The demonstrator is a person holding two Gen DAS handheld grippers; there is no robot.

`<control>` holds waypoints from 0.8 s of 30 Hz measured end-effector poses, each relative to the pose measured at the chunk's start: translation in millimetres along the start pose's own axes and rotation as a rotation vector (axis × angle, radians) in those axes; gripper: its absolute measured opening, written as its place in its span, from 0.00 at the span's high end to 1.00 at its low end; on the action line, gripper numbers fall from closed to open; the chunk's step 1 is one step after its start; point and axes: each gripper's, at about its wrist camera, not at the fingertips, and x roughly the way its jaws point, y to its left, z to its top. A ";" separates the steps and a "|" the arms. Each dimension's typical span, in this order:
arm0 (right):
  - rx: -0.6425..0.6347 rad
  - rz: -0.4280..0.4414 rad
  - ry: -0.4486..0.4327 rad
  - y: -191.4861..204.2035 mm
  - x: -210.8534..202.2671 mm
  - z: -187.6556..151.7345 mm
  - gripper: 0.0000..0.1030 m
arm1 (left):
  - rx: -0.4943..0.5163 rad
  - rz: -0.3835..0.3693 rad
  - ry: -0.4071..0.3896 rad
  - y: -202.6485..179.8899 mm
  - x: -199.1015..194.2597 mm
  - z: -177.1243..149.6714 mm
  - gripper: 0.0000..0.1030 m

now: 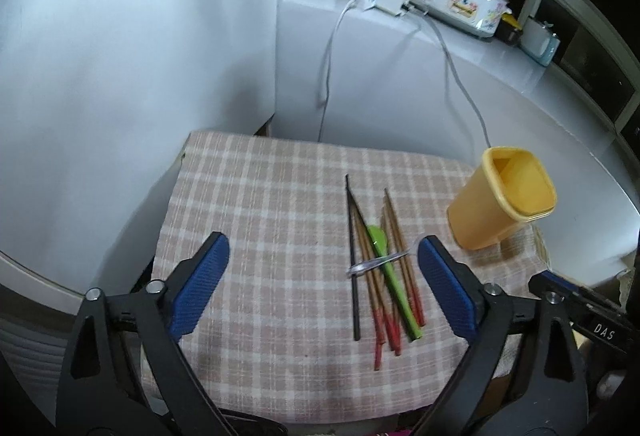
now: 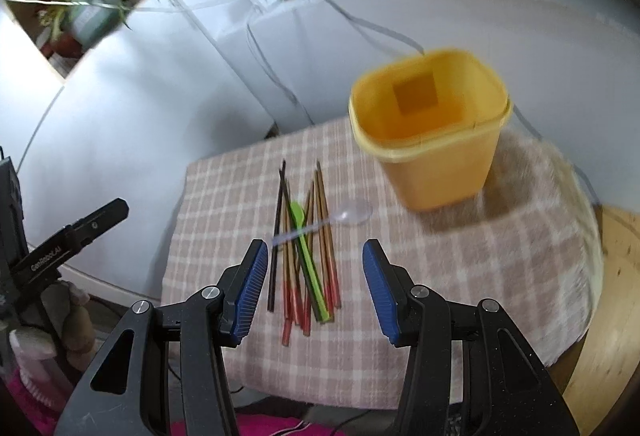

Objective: Organize utensils
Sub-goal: 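Lower the right tool onto the clear plastic spoon and close on its handle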

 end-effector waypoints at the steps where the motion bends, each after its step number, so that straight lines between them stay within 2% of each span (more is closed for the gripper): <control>1: 0.007 0.004 0.015 -1.8 5.8 -2.4 0.53 | -0.012 -0.008 0.015 4.3 5.0 -1.1 0.14; 5: 0.092 0.027 0.098 -15.6 33.4 -7.8 0.53 | -0.044 -0.038 0.082 13.0 27.8 -4.1 0.29; 6: 0.123 0.039 0.108 -19.7 38.8 -8.5 0.53 | -0.044 -0.048 0.100 14.2 34.5 -5.1 0.30; 10: 0.221 0.055 0.125 -32.4 57.3 -10.6 0.54 | -0.038 -0.088 0.155 16.1 59.3 -7.3 0.43; 14: 0.303 0.067 0.134 -37.8 76.4 -10.6 0.60 | -0.008 -0.136 0.215 12.9 84.0 -7.6 0.53; 17: 0.327 0.056 0.166 -37.8 94.3 -12.1 0.71 | 0.006 -0.155 0.231 12.5 96.3 -6.6 0.56; 24: 0.287 0.044 0.212 -25.0 119.5 -12.9 0.79 | 0.013 -0.193 0.282 14.3 125.0 -5.3 0.62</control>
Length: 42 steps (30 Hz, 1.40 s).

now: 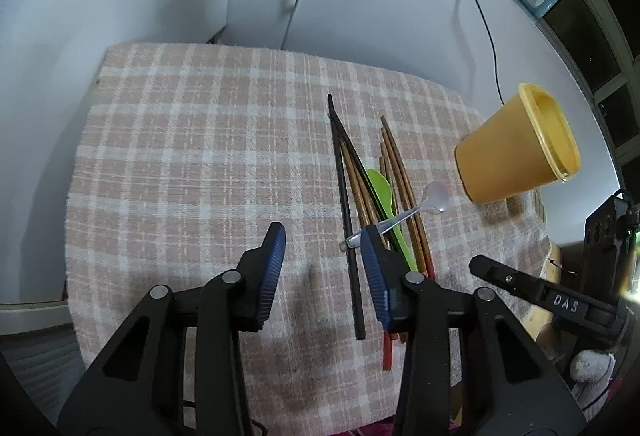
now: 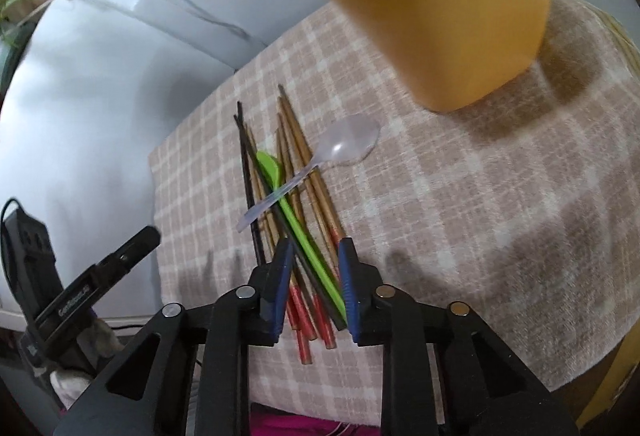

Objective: Organize utensils
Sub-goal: 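Lower the right tool onto the clear plastic spoon and close on its handle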

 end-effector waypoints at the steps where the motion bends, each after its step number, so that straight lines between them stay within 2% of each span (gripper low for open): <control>1: -0.013 -0.005 0.002 3.7 2.2 1.0 0.79 | -0.001 -0.006 0.003 0.7 4.3 2.4 0.62; 6: -0.050 -0.016 0.013 20.7 14.2 9.3 0.81 | 0.014 -0.032 0.031 -1.5 26.3 12.9 0.70; 9: -0.039 -0.029 0.011 28.5 25.4 14.3 0.81 | 0.020 -0.058 0.065 -1.8 39.0 16.5 0.71; 16: 0.166 -0.039 -0.024 18.9 47.4 22.5 0.81 | 0.010 -0.069 0.091 11.9 54.7 26.2 0.74; 19: 0.215 -0.070 -0.058 17.5 52.0 25.8 0.81 | 0.021 -0.080 0.100 14.0 59.9 30.3 0.77; 24: 0.269 -0.112 -0.081 18.9 63.5 28.0 0.81 | 0.038 -0.106 0.123 13.0 68.9 32.4 0.77; 28: 0.278 -0.154 -0.098 23.1 72.1 28.8 0.81 | 0.040 -0.128 0.138 11.2 74.4 33.9 0.77; 38: 0.289 -0.212 -0.097 24.9 87.0 32.2 0.81 | 0.056 -0.127 0.177 -2.4 95.3 37.9 0.77; 42: 0.257 -0.233 -0.095 27.7 92.0 30.9 0.89 | 0.072 -0.116 0.188 -7.1 101.0 38.6 0.77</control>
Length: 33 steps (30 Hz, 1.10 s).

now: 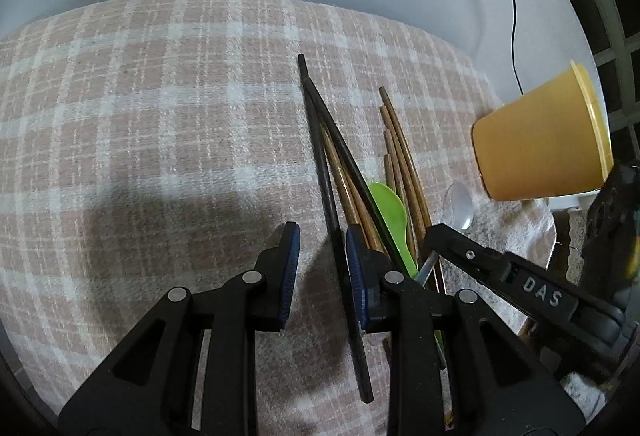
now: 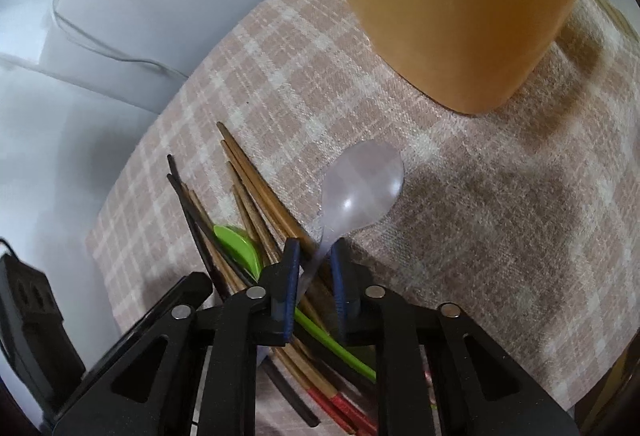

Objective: Organize utensils
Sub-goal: 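Lower the right tool onto the clear plastic spoon and close on its handle, then close the left tool on the black chopstick and lift it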

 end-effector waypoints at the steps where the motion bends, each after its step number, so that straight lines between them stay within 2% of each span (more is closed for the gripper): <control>1: -0.006 0.005 0.001 -0.2 -0.3 -0.4 0.90 | 0.003 0.006 0.003 -0.8 1.5 0.8 0.77; 5: -0.037 0.021 0.003 -2.6 -2.1 -4.0 0.96 | 0.022 0.028 0.013 -5.3 5.1 3.1 0.77; 9: -0.059 0.032 0.021 -12.1 -5.9 -6.4 0.96 | 0.046 0.054 0.021 -10.2 8.7 4.8 0.81; 13: -0.105 0.026 0.020 -18.7 -12.6 -8.5 0.96 | 0.049 0.046 0.021 -11.5 8.8 4.9 0.90; 20: -0.256 0.013 0.073 -30.7 -19.5 -14.7 0.96 | 0.099 0.140 0.047 -12.8 7.2 6.1 0.95; 25: -0.319 0.000 0.100 -44.7 -22.1 -19.1 0.96 | 0.024 0.054 0.032 0.0 -2.0 17.0 0.95; 27: -0.318 0.006 0.106 -48.3 -21.7 -18.9 0.96 | 0.004 0.030 0.043 -1.8 -2.4 21.9 0.90; 28: -0.318 0.011 0.107 -49.5 -22.0 -18.5 0.96 | -0.003 0.031 0.055 -3.1 -0.5 24.7 0.77; 29: -0.316 0.016 0.107 -50.3 -22.7 -18.2 0.96 | 0.000 0.042 0.059 -4.5 1.0 26.6 0.72; 31: -0.312 0.026 0.111 -52.5 -24.2 -17.8 0.96 | 0.019 0.090 0.067 -8.7 5.4 29.0 0.72; 33: -0.314 0.035 0.124 -56.9 -28.0 -17.3 0.96 | 0.012 0.106 0.077 -9.7 9.8 28.7 0.72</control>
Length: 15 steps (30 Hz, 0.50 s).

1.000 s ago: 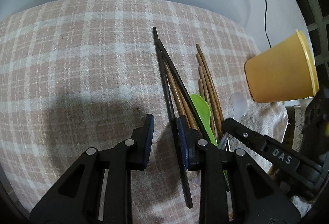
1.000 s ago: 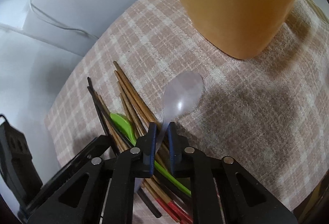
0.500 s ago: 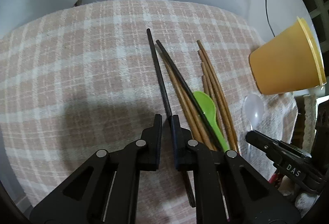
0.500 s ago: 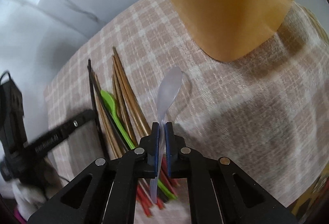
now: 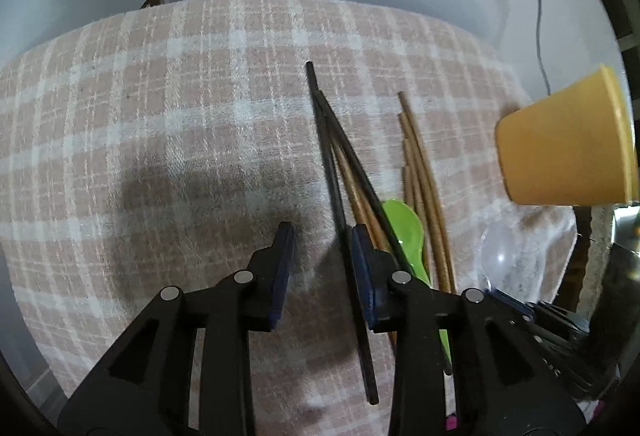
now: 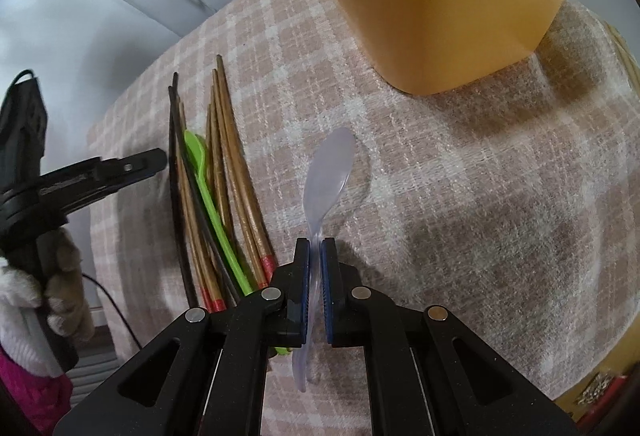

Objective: Organize utensils
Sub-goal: 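Close the left tool on the black chopstick and lift it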

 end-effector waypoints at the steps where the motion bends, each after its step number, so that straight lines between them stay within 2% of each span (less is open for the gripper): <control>1: 0.000 0.003 0.001 -2.2 -2.9 -0.7 0.95 | -0.005 0.001 -0.003 -0.7 1.1 1.4 0.72; 4: 0.007 0.024 0.004 -5.9 -8.0 0.9 0.95 | 0.007 0.022 -0.011 -4.1 2.8 7.1 0.73; 8: 0.035 0.064 -0.016 -21.7 -21.1 6.4 0.94 | 0.004 0.023 -0.020 -6.2 5.5 22.7 0.88; 15: 0.135 0.099 -0.046 -50.7 -23.7 21.7 0.91 | 0.027 0.019 -0.019 -8.9 8.1 39.0 0.94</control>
